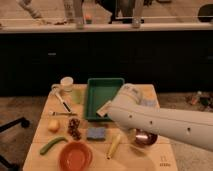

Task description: Place apple in purple bowl

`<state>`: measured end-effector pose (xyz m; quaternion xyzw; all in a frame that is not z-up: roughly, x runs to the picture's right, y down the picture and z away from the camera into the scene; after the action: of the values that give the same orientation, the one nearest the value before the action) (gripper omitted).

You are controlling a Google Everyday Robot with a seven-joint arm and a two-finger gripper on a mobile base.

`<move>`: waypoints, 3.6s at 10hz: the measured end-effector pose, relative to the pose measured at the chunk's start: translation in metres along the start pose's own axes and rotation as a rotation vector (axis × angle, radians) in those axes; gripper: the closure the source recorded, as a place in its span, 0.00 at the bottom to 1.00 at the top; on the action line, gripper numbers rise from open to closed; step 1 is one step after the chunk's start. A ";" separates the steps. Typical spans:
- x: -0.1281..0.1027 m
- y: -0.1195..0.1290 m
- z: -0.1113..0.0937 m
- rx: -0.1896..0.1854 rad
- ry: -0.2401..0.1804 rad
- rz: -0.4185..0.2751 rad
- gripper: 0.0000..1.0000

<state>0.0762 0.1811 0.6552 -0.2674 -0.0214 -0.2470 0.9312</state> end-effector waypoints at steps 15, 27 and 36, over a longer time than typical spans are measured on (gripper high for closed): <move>-0.251 -0.108 -0.020 -0.031 0.010 -0.458 0.20; -0.282 -0.140 -0.002 -0.063 -0.013 -0.511 0.20; -0.312 -0.165 0.006 -0.010 -0.059 -0.520 0.20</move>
<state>-0.2747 0.2023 0.6870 -0.2648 -0.1152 -0.4703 0.8339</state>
